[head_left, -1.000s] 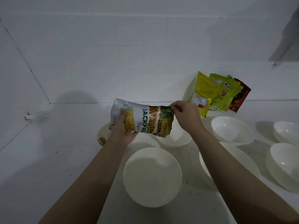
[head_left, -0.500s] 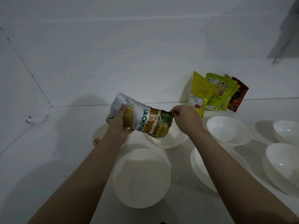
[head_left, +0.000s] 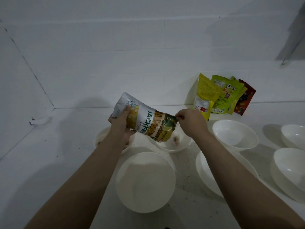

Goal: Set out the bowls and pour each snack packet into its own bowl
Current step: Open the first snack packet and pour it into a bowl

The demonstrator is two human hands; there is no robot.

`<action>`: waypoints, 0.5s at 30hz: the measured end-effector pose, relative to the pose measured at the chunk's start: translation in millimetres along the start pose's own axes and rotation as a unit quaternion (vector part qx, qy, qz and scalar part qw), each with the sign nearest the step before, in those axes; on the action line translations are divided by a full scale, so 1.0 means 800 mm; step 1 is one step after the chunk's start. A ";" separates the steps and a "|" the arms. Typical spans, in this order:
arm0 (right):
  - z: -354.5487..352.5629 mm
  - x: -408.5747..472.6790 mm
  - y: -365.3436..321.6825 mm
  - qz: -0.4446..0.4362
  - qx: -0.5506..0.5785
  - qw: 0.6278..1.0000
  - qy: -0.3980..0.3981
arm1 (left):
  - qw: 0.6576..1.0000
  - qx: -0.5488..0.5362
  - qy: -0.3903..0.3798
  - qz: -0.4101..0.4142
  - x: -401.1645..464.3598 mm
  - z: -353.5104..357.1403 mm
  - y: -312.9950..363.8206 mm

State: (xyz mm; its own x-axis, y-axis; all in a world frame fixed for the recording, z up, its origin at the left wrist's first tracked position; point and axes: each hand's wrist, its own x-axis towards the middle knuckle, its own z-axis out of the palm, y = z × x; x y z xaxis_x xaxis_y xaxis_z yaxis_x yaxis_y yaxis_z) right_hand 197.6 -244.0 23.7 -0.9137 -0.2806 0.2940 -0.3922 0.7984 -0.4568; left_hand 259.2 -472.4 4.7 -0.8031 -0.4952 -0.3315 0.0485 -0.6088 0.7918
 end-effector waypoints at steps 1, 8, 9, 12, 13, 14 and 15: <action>0.001 0.000 0.001 0.002 0.006 1.000 0.005 | 1.000 0.004 0.001 -0.001 -0.001 0.001 0.000; 0.002 0.000 0.004 0.003 0.021 1.000 0.007 | 1.000 0.008 -0.001 -0.006 -0.003 0.003 0.000; 0.003 0.001 0.004 0.005 0.025 1.000 0.006 | 1.000 0.010 -0.002 -0.004 -0.003 0.003 0.000; 0.003 0.001 0.006 0.009 0.028 1.000 0.007 | 1.000 0.014 -0.007 -0.004 -0.002 0.003 0.002; 0.003 0.001 0.005 0.010 0.027 1.000 0.007 | 1.000 0.018 -0.007 -0.002 0.001 0.001 0.003; 0.004 0.001 0.006 0.010 0.031 0.999 0.012 | 1.000 0.020 -0.010 0.000 0.001 0.002 0.004; 0.004 0.002 0.006 0.008 0.030 0.999 0.017 | 1.000 0.021 -0.013 -0.002 0.000 0.002 0.005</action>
State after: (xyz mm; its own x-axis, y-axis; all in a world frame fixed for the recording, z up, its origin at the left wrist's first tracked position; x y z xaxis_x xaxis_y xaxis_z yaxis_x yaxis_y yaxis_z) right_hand 194.2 -242.0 19.1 -0.9164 -0.2488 0.3136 -0.3837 0.7687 -0.5118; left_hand 258.2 -473.8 8.7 -0.8182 -0.4764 -0.3220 0.0208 -0.5841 0.8114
